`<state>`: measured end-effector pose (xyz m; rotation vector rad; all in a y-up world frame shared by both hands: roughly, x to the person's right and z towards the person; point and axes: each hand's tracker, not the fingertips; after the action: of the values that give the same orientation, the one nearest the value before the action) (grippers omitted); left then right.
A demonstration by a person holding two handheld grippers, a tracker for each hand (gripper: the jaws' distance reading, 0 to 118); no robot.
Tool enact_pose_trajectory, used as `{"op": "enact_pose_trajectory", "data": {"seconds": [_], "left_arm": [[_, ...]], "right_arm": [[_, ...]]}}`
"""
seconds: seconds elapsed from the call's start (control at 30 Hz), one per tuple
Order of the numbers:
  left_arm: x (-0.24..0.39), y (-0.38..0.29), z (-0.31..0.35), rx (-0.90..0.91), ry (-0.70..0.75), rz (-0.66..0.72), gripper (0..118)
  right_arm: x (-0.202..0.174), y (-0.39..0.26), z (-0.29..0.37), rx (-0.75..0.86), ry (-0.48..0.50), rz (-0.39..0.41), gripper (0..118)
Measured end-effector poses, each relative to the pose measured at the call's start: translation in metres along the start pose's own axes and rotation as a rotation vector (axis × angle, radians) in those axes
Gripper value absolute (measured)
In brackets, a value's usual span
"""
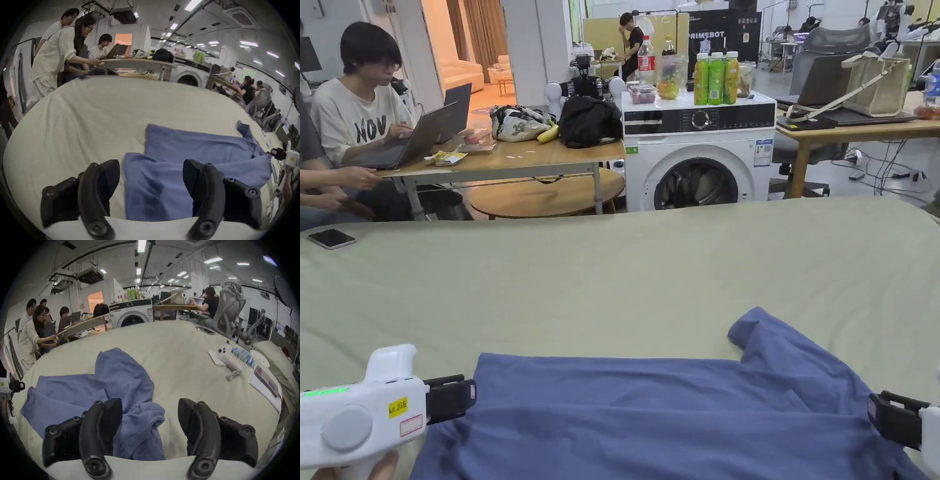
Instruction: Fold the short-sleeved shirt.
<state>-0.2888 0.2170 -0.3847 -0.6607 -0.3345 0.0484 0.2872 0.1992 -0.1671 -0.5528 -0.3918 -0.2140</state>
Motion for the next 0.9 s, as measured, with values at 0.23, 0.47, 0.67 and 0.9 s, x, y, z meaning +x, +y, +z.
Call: {"op": "enact_pose_trajectory", "data": {"seconds": [0.23, 0.47, 0.67, 0.9], "left_arm": [[0.05, 0.001, 0.084, 0.191, -0.104, -0.059, 81], [0.084, -0.028, 0.141, 0.23, -0.13, -0.126, 11], [0.091, -0.052, 0.149, 0.186, -0.147, -0.159, 0], [0.063, -0.052, 0.144, 0.161, -0.124, -0.119, 0]], "right_arm": [[-0.034, -0.003, 0.054, 0.117, 0.132, 0.038, 73], [-0.075, -0.019, 0.097, 0.122, 0.173, 0.123, 15], [-0.097, -0.028, 0.1, 0.098, 0.175, 0.207, 0], [-0.1, -0.028, 0.101, 0.09, 0.208, 0.193, 0]]}}
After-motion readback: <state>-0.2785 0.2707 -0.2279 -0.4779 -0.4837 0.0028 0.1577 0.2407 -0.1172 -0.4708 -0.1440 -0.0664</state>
